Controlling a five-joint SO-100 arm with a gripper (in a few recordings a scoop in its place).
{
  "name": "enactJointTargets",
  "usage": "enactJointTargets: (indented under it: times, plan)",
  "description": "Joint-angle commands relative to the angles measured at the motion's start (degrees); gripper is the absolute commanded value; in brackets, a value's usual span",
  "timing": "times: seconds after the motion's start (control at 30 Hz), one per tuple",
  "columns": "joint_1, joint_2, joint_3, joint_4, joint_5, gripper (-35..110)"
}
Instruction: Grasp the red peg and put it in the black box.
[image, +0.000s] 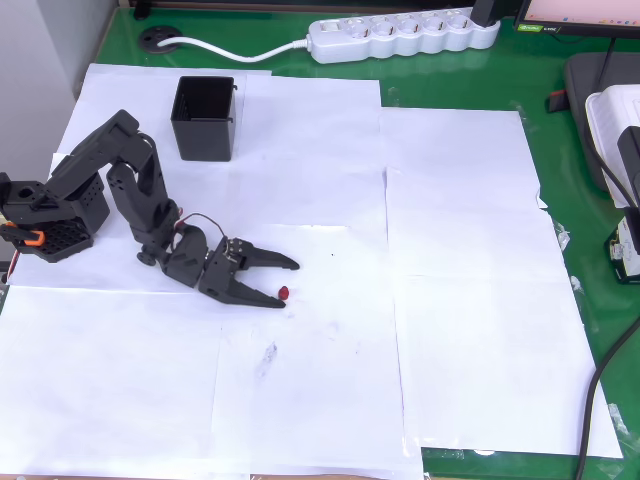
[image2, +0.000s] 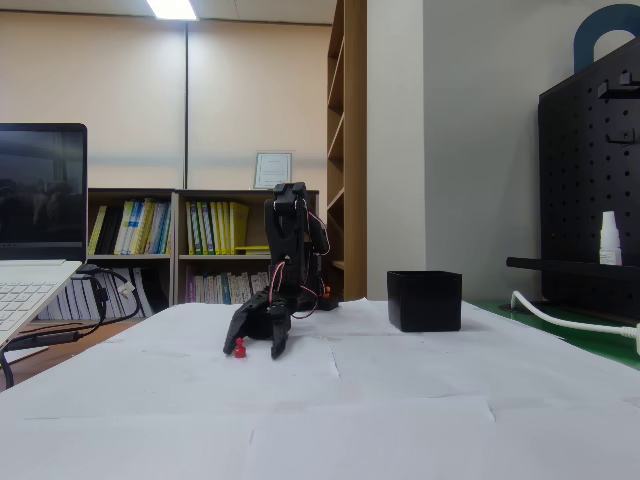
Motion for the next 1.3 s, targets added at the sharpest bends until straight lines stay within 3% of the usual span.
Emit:
enactJointTargets:
  times: [0.0, 0.47, 0.77, 1.27]
  plan:
    - [0.2, 0.3, 1.4, 0.6, -0.2, 27]
    - [0.3, 0.5, 1.2, 0.2, 0.7, 25]
    - [0.3, -0.2, 1.1, 1.6, 0.9, 0]
    - [0.4, -0.4, 1.1, 1.9, 0.3, 2]
